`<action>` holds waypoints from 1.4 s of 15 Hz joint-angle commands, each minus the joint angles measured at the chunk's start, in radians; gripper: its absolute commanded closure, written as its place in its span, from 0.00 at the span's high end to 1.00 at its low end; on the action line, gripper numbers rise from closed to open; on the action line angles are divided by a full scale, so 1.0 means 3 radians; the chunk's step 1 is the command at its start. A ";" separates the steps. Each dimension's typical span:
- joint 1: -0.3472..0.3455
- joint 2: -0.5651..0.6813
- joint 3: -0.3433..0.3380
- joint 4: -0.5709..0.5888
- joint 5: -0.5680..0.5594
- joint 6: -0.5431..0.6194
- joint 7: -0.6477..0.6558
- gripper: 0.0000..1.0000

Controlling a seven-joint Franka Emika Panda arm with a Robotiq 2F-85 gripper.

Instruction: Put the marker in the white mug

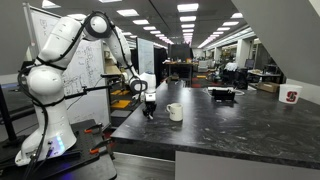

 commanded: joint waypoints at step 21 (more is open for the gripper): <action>0.0289 -0.0431 -0.0862 0.1379 -0.3384 -0.1611 0.1376 0.04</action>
